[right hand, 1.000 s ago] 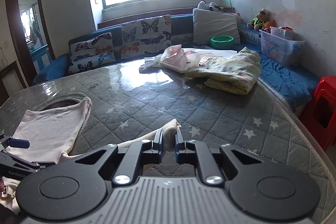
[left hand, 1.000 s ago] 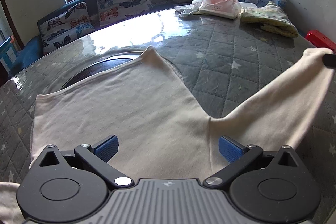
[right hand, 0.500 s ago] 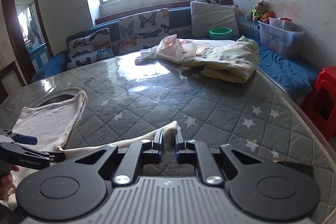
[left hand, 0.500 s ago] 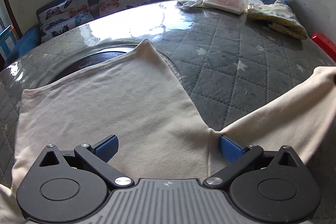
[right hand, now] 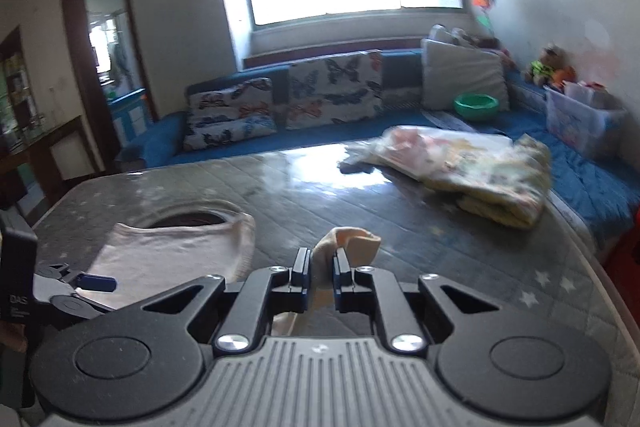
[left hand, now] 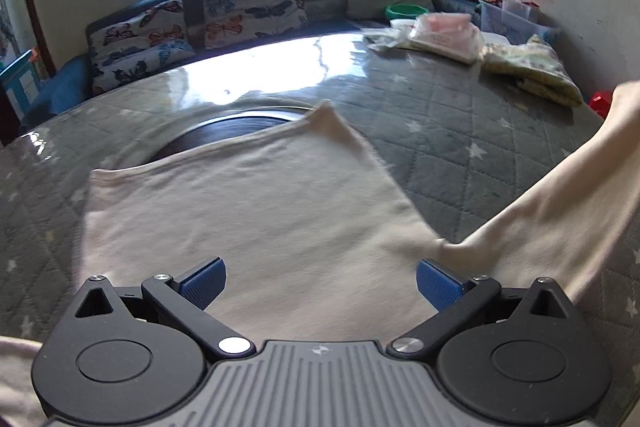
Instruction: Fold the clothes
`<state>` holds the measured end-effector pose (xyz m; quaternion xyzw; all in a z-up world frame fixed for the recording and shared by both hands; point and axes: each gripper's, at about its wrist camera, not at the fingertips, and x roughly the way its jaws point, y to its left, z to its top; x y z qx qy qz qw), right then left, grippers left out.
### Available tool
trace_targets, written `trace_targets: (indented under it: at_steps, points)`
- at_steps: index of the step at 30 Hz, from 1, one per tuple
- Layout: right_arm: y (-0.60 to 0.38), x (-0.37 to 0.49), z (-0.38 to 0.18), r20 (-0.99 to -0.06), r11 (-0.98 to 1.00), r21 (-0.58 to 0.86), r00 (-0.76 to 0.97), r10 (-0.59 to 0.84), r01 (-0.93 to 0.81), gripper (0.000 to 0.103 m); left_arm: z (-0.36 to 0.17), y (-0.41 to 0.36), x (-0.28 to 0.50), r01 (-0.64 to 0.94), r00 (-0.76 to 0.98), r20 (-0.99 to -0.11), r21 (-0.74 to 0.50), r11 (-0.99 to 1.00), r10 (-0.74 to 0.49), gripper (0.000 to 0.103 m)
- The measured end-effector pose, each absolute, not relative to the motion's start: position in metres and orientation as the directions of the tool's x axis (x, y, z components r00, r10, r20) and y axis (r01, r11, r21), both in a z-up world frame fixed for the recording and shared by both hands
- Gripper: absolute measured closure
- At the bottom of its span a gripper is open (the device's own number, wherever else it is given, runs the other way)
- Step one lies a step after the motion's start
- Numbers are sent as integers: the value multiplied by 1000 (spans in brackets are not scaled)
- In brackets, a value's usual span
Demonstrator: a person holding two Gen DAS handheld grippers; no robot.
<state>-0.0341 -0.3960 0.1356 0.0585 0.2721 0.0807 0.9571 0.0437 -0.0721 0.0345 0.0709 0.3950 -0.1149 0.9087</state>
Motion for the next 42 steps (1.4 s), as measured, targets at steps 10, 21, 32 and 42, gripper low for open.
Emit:
trace_targets:
  at_steps: [10, 21, 32, 42]
  points:
    - [-278, -23, 162, -509, 896, 109, 750, 423, -431, 93, 55, 29, 12, 92, 732, -678, 2, 996, -66, 0]
    - [-175, -24, 105, -623, 766, 145, 543, 563, -626, 93, 45, 96, -16, -66, 722, -691, -30, 997, 27, 0]
    - [-169, -35, 83, -653, 734, 157, 488, 579, -661, 85, 39, 99, -21, -68, 715, -699, -51, 996, 13, 0]
    - [-266, -48, 71, -717, 871, 83, 578, 390, -484, 85, 32, 62, -22, 127, 705, -697, -62, 990, -135, 11]
